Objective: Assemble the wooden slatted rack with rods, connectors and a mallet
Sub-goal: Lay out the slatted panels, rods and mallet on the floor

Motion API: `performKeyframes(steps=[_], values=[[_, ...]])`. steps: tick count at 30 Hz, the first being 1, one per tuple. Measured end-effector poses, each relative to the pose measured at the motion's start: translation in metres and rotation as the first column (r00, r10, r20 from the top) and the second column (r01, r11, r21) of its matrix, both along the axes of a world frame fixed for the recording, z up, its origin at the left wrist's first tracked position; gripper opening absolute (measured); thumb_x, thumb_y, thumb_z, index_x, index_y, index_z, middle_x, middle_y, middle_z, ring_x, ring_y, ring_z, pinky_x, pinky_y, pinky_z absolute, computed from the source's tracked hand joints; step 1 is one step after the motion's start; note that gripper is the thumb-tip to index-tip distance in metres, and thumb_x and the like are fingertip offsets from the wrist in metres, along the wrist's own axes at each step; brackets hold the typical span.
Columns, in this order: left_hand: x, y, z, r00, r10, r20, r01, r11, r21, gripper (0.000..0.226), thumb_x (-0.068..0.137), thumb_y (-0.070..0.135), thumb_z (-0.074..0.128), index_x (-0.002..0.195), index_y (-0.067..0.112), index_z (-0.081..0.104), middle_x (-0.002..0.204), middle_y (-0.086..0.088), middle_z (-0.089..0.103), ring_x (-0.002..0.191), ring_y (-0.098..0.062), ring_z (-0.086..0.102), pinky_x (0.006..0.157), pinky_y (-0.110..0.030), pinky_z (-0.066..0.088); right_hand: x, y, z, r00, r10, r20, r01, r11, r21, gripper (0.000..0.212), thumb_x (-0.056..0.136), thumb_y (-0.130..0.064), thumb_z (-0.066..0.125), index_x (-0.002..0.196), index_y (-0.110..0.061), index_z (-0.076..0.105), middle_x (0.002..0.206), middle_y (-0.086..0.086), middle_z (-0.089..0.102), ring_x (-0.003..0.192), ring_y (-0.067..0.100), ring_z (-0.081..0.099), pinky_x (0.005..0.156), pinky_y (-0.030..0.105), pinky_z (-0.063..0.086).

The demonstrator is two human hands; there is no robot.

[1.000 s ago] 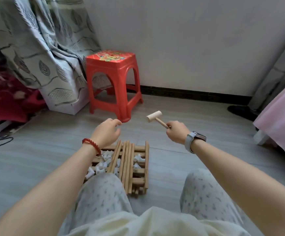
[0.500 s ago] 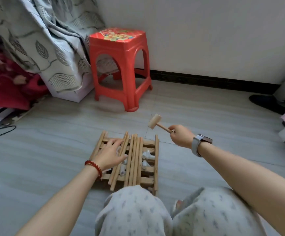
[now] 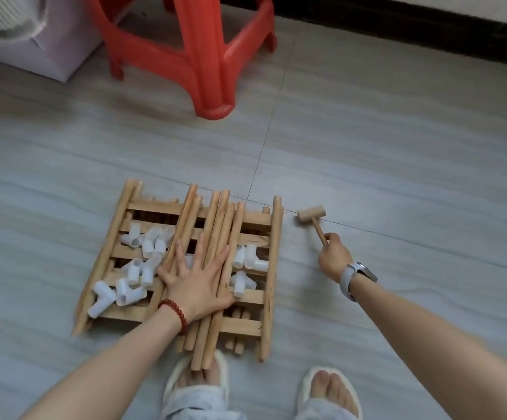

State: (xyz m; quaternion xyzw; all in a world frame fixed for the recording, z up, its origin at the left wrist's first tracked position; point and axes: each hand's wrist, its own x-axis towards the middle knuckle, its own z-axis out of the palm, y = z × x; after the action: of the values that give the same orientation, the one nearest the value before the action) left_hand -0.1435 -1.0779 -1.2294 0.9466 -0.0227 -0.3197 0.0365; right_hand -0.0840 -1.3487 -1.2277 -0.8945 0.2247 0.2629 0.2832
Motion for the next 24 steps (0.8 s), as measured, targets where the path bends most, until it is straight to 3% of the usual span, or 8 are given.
performKeyframes(steps=[3,7,10,12,15,17,20,24], values=[[0.021,0.005,-0.004,1.000,0.008,0.001,-0.008,1.000,-0.004,0.099,0.073,0.079,0.046,0.136,0.054,-0.026,0.140,0.002,-0.049,0.132,-0.043,-0.037,0.101,-0.076,-0.001,0.017,-0.011,-0.020,0.999,-0.013,-0.045,0.011,0.999,-0.032,0.043,0.089,-0.001,0.041,0.132,-0.004,0.038,0.118,0.022,0.053,0.105,0.040,0.052,0.078,0.037,0.041],[0.080,0.003,-0.001,0.998,0.053,0.033,-0.052,0.998,-0.026,0.091,0.081,0.071,0.047,0.141,0.051,-0.018,0.149,-0.002,-0.039,0.137,-0.039,-0.032,0.103,-0.074,-0.001,0.032,-0.011,-0.032,0.994,0.016,-0.105,-0.029,0.991,-0.128,0.039,0.089,-0.004,0.042,0.127,-0.006,0.047,0.127,0.021,0.048,0.116,0.040,0.046,0.090,0.040,0.040],[0.120,0.002,0.000,1.000,0.008,0.027,-0.006,0.999,-0.050,0.092,0.083,0.061,0.055,0.144,0.050,-0.013,0.151,-0.003,-0.036,0.138,-0.034,-0.032,0.106,-0.072,-0.001,0.038,0.004,-0.024,0.993,0.115,0.040,-0.103,0.969,-0.224,0.043,0.093,-0.011,0.039,0.135,-0.014,0.042,0.134,0.015,0.042,0.124,0.034,0.038,0.095,0.040,0.037],[0.131,0.007,0.000,0.999,-0.039,0.014,0.040,0.997,-0.066,0.093,0.084,0.056,0.059,0.144,0.050,-0.011,0.152,-0.003,-0.034,0.138,-0.032,-0.032,0.107,-0.071,-0.001,0.037,0.029,-0.013,0.977,0.130,0.169,-0.123,0.991,-0.048,0.038,0.097,-0.020,0.038,0.134,-0.012,0.045,0.125,0.014,0.053,0.117,0.031,0.047,0.088,0.034,0.039],[0.120,0.013,-0.004,0.994,-0.025,0.111,0.032,0.998,-0.062,0.087,0.085,0.057,0.055,0.146,0.048,-0.008,0.156,-0.001,-0.024,0.142,-0.028,-0.024,0.111,-0.067,0.002,0.027,0.078,-0.001,0.994,0.106,0.039,-0.113,0.947,0.302,0.053,0.095,-0.043,0.044,0.137,-0.011,0.038,0.114,0.008,0.054,0.106,0.027,0.056,0.087,0.034,0.046],[0.109,0.018,-0.006,0.977,0.015,0.214,-0.004,0.999,-0.053,0.080,0.087,0.060,0.048,0.147,0.047,-0.004,0.158,-0.001,-0.016,0.145,-0.028,-0.016,0.113,-0.063,0.006,0.025,0.100,0.001,0.987,0.163,-0.013,-0.152,0.943,0.296,0.063,0.092,-0.049,0.048,0.138,-0.009,0.031,0.127,0.010,0.041,0.110,0.028,0.052,0.088,0.032,0.043],[0.094,0.033,-0.007,0.958,0.094,0.270,-0.089,0.996,-0.030,0.074,0.089,0.060,0.043,0.149,0.043,0.001,0.159,-0.004,-0.013,0.144,-0.036,-0.007,0.115,-0.057,0.010,0.032,0.120,0.003,0.978,0.205,-0.038,-0.195,0.965,0.176,0.048,0.096,-0.032,0.049,0.131,-0.003,0.034,0.130,0.015,0.036,0.107,0.030,0.052,0.077,0.029,0.040],[0.091,0.055,-0.004,0.962,0.159,0.223,-0.162,0.987,-0.006,0.079,0.089,0.060,0.045,0.148,0.044,-0.004,0.158,-0.006,-0.015,0.142,-0.042,0.001,0.114,-0.056,0.016,0.044,0.144,0.006,0.986,0.158,-0.049,-0.153,0.984,0.093,0.035,0.093,-0.006,0.045,0.127,-0.003,0.036,0.127,0.016,0.041,0.104,0.033,0.055,0.073,0.030,0.042]])
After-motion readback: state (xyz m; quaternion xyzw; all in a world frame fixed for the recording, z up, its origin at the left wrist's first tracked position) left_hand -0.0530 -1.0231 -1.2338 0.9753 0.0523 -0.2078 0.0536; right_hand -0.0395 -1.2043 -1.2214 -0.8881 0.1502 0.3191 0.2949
